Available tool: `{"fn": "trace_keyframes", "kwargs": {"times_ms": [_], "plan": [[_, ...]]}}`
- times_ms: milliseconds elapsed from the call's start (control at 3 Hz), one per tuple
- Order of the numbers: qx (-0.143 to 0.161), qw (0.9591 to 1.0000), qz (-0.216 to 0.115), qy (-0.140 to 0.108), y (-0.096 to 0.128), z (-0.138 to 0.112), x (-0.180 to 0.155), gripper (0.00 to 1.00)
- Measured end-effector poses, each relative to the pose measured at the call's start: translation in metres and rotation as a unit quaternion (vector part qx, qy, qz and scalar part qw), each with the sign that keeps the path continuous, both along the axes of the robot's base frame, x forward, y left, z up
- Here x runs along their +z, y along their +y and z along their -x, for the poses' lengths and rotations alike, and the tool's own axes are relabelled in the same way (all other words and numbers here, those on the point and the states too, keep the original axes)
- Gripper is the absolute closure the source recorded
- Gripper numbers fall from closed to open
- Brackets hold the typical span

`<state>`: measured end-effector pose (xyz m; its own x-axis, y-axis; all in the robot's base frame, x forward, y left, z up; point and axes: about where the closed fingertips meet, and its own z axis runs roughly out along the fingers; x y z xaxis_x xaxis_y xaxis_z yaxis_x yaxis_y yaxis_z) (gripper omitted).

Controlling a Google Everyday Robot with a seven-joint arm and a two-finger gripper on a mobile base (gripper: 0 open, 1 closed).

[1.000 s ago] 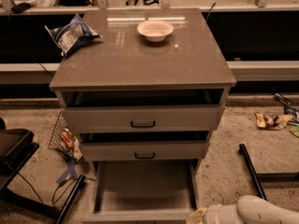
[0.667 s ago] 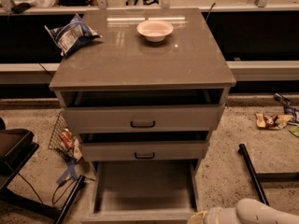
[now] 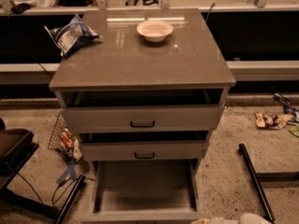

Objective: Close bottom drawer

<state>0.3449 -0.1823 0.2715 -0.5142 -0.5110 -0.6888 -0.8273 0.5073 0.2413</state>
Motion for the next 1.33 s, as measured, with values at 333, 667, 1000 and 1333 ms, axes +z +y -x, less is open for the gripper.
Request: {"fn": "trace_keyframes", "kwargs": {"times_ms": [333, 667, 1000, 1333], "plan": [[-0.011, 0.9994, -0.031, -0.005, 0.008, 0.007, -0.021, 1.00], [-0.011, 0.9994, -0.031, -0.005, 0.008, 0.007, -0.021, 1.00], [-0.013, 0.9988, -0.047, 0.001, 0.016, 0.008, -0.037, 1.00], [-0.016, 0.9957, -0.091, 0.011, 0.033, 0.005, -0.073, 1.00]]}}
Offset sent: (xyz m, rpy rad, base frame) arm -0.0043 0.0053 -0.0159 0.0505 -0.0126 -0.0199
